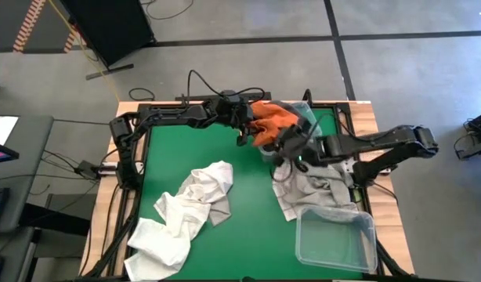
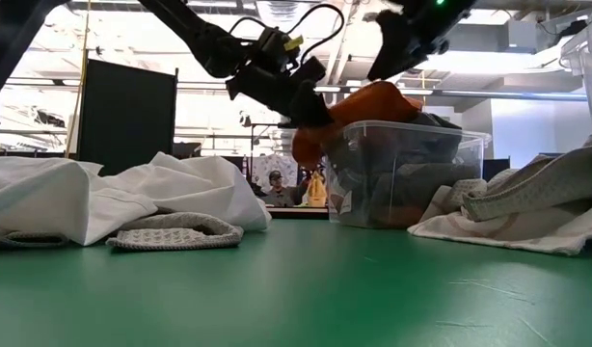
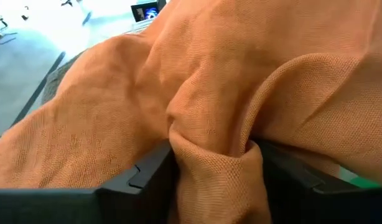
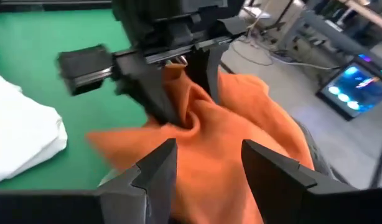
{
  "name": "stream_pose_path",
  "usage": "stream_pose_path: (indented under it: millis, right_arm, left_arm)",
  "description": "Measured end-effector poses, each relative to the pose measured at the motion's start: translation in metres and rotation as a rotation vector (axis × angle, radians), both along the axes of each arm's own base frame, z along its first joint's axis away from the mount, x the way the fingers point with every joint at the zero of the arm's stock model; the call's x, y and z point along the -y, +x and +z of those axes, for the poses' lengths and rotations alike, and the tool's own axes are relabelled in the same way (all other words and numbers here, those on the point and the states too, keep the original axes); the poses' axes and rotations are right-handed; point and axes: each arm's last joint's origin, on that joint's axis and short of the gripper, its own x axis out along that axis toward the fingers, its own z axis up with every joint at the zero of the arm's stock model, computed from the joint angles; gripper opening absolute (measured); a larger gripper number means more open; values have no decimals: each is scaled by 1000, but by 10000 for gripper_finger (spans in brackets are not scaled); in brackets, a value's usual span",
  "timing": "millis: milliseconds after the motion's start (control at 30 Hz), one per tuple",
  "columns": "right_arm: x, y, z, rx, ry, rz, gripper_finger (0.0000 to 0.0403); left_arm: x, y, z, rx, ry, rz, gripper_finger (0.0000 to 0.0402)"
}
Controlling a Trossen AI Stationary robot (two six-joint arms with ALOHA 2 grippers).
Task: Sort towels by color in basket
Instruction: Put the orange towel into the top transparent bin
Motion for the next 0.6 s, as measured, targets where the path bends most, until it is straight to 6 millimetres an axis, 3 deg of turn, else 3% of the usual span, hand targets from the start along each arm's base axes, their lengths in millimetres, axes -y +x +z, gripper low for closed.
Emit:
stream_pose_path:
  millis: [300, 600]
  right_arm:
    - [60, -3, -18, 14, 125, 10, 218]
    - [92, -28, -68, -40, 256, -105, 218]
  left_arm:
    - [16, -6, 26, 44, 23, -34, 194]
    - [30, -30, 54, -20, 33, -53, 194]
